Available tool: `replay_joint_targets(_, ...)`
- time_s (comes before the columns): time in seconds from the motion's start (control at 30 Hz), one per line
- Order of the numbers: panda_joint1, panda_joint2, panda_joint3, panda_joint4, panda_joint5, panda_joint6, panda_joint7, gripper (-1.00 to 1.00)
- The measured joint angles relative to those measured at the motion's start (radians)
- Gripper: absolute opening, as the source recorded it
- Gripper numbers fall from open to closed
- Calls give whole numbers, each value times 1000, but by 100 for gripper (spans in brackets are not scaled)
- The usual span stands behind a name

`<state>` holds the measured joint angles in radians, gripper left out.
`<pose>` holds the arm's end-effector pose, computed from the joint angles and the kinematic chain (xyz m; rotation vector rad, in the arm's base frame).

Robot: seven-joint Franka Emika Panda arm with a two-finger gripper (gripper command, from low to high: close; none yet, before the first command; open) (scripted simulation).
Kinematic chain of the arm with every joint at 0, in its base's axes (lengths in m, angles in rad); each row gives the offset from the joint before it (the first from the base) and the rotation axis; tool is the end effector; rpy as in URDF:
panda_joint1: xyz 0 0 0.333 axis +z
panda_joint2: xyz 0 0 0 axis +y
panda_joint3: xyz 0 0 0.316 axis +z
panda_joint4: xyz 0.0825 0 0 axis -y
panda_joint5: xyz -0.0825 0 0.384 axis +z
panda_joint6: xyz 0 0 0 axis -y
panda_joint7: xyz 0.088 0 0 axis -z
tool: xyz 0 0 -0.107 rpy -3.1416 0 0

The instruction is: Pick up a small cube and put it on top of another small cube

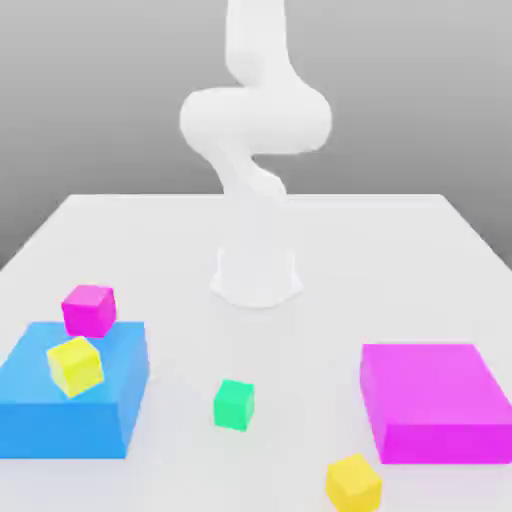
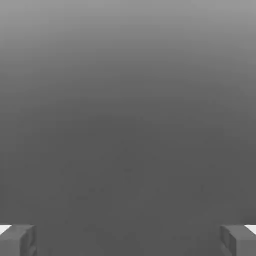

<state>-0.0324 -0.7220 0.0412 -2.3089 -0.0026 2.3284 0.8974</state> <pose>0.3757 0.0089 0.6812 -2.4263 1.1530 -0.9579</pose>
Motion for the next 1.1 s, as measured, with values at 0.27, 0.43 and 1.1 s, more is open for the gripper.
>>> replay_joint_targets(0.27,-102,250,143,-29,-27,93,330,0)
replay_joint_targets(0.43,-152,404,224,-47,-69,150,550,0)
replay_joint_targets(1.1,-77,1029,266,-112,-232,385,1406,0)
